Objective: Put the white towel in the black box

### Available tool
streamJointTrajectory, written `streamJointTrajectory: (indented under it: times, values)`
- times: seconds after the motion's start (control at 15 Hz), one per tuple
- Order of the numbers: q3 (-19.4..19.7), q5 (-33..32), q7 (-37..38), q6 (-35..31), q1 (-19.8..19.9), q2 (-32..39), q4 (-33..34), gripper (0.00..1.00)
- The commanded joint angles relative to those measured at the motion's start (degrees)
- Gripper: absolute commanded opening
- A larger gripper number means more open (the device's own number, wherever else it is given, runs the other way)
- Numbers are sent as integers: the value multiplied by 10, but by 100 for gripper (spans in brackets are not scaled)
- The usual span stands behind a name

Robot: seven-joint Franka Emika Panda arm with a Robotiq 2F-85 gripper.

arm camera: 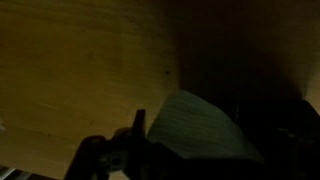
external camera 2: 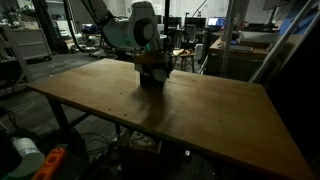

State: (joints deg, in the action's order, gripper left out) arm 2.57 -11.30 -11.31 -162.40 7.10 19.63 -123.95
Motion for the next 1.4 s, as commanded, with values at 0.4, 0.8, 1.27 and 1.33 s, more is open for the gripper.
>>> streamJointTrajectory:
  times: [0.4, 0.8, 1.27, 1.33]
  values:
    - [3, 4, -20, 4, 4, 13, 20, 53]
    - [10, -8, -17, 12, -6, 2, 15, 8]
    - [9, -21, -14, 17, -25, -45, 14, 6]
    - [9, -25, -12, 17, -28, -51, 15, 7]
